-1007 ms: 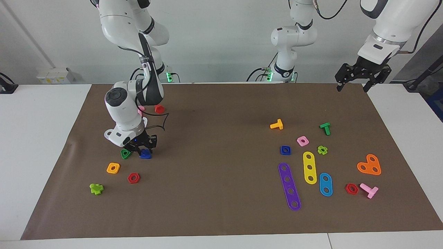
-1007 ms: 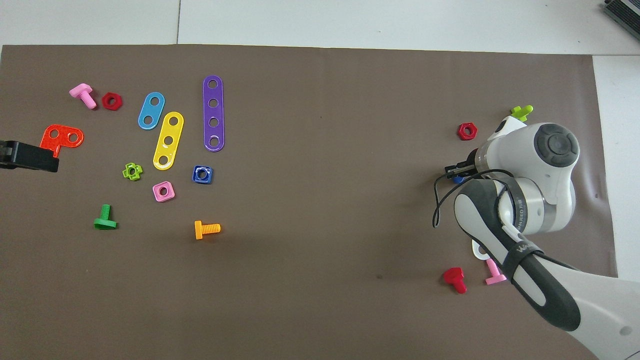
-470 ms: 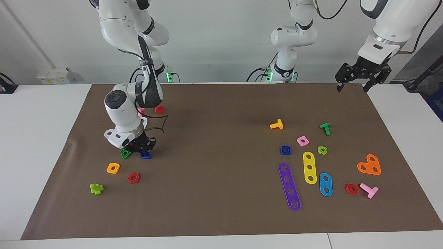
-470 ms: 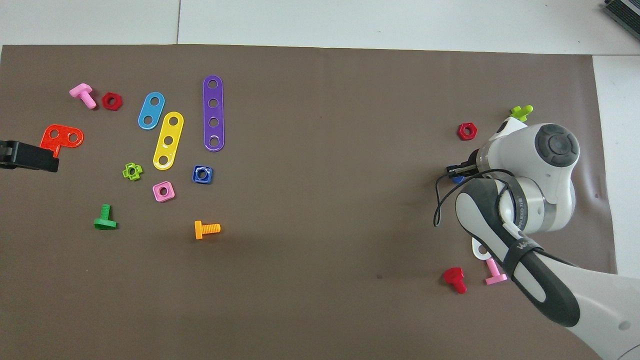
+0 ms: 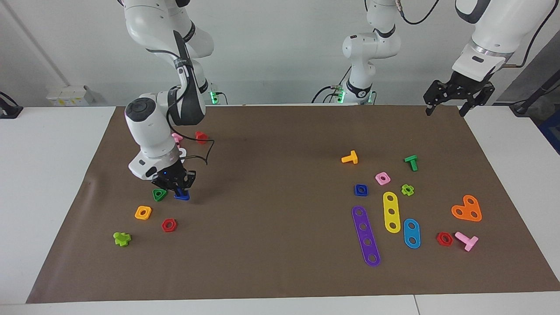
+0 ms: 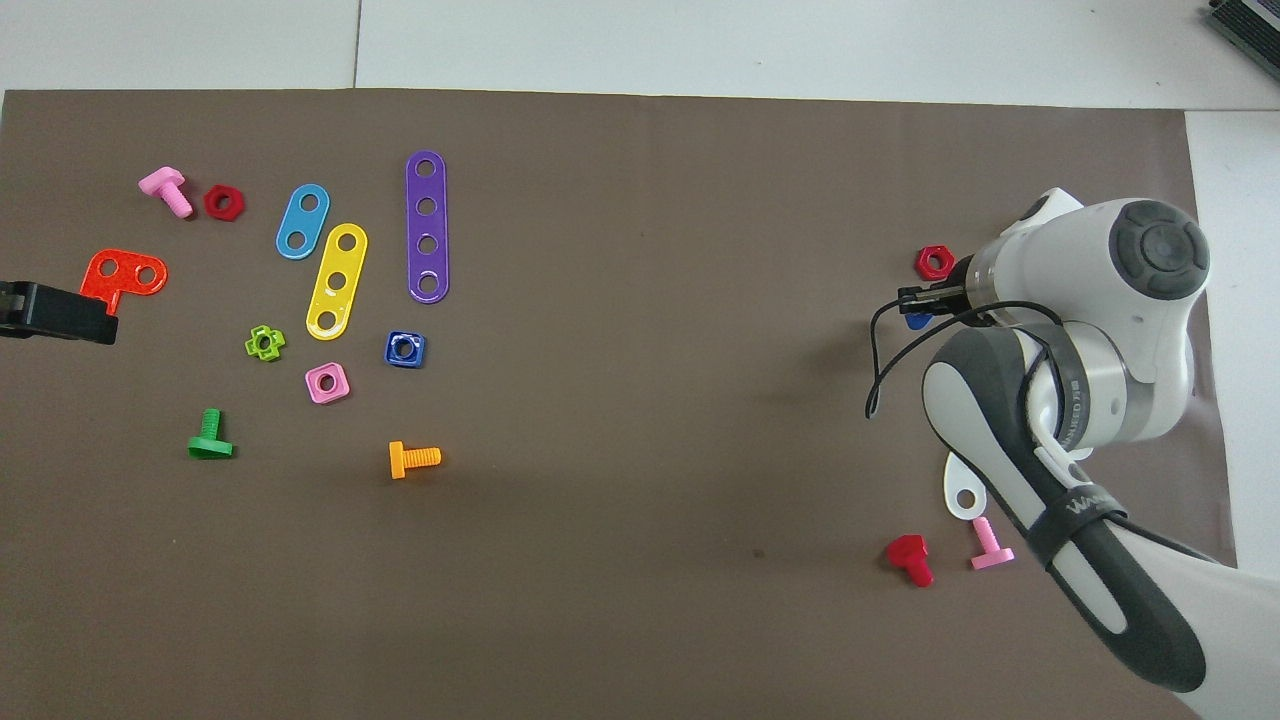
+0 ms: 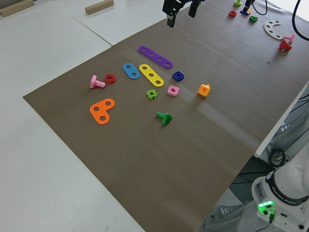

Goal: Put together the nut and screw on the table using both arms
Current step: 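Carry the blue bolt to the table centre and set it down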

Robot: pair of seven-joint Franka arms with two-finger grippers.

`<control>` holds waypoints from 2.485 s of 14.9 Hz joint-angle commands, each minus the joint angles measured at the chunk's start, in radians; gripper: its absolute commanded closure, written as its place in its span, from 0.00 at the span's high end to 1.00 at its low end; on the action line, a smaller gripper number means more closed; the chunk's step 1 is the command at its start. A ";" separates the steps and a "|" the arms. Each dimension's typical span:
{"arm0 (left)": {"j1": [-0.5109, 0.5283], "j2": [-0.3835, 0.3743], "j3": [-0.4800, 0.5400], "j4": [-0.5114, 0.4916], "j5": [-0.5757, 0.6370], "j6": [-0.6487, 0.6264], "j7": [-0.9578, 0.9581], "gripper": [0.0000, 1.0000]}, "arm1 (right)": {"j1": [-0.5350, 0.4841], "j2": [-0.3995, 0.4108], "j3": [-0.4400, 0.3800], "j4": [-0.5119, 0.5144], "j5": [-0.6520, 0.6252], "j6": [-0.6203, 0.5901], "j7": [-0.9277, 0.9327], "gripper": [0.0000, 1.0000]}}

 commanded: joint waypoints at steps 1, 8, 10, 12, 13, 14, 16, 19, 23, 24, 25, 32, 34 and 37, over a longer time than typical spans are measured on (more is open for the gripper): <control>0.010 -0.026 -0.007 -0.029 0.014 -0.002 -0.009 1.00 | 0.107 0.011 0.001 0.070 -0.008 -0.048 0.159 0.00; 0.010 -0.026 -0.007 -0.029 0.014 -0.002 -0.009 1.00 | 0.360 0.112 0.003 0.168 -0.076 0.004 0.546 0.00; 0.010 -0.026 -0.007 -0.029 0.014 -0.002 -0.009 1.00 | 0.410 0.153 0.003 0.165 -0.082 0.028 0.594 0.00; 0.010 -0.026 -0.007 -0.029 0.014 -0.002 -0.009 1.00 | 0.460 0.205 0.000 0.167 -0.117 0.076 0.692 0.00; 0.010 -0.026 -0.007 -0.029 0.014 -0.002 -0.009 1.00 | 0.472 0.225 0.003 0.167 -0.160 0.096 0.753 0.00; 0.010 -0.026 -0.007 -0.029 0.014 -0.002 -0.009 1.00 | 0.475 0.234 0.003 0.163 -0.188 0.113 0.793 0.00; 0.010 -0.026 -0.007 -0.029 0.014 -0.002 -0.009 1.00 | 0.490 0.251 0.003 0.165 -0.188 0.148 0.816 0.00; 0.010 -0.026 -0.007 -0.029 0.014 -0.002 -0.009 1.00 | 0.497 0.265 0.004 0.154 -0.186 0.171 0.835 0.00; 0.010 -0.026 -0.007 -0.029 0.014 -0.002 -0.009 1.00 | 0.507 0.285 0.003 0.163 -0.189 0.196 0.888 0.99; 0.010 -0.026 -0.007 -0.029 0.014 -0.002 -0.009 1.00 | 0.506 0.281 0.003 0.166 -0.191 0.191 0.887 1.00; 0.010 -0.026 -0.007 -0.029 0.014 -0.002 -0.009 1.00 | 0.498 0.273 0.003 0.167 -0.191 0.188 0.882 1.00; 0.010 -0.026 -0.007 -0.029 0.014 -0.002 -0.009 1.00 | 0.324 0.039 -0.006 0.159 -0.188 0.010 0.751 1.00; 0.010 -0.026 -0.007 -0.029 0.014 -0.002 -0.009 1.00 | 0.259 -0.026 -0.005 0.159 -0.174 -0.047 0.668 1.00; 0.010 -0.026 -0.007 -0.029 0.014 -0.002 -0.009 1.00 | 0.153 -0.130 -0.005 0.162 -0.145 -0.171 0.532 1.00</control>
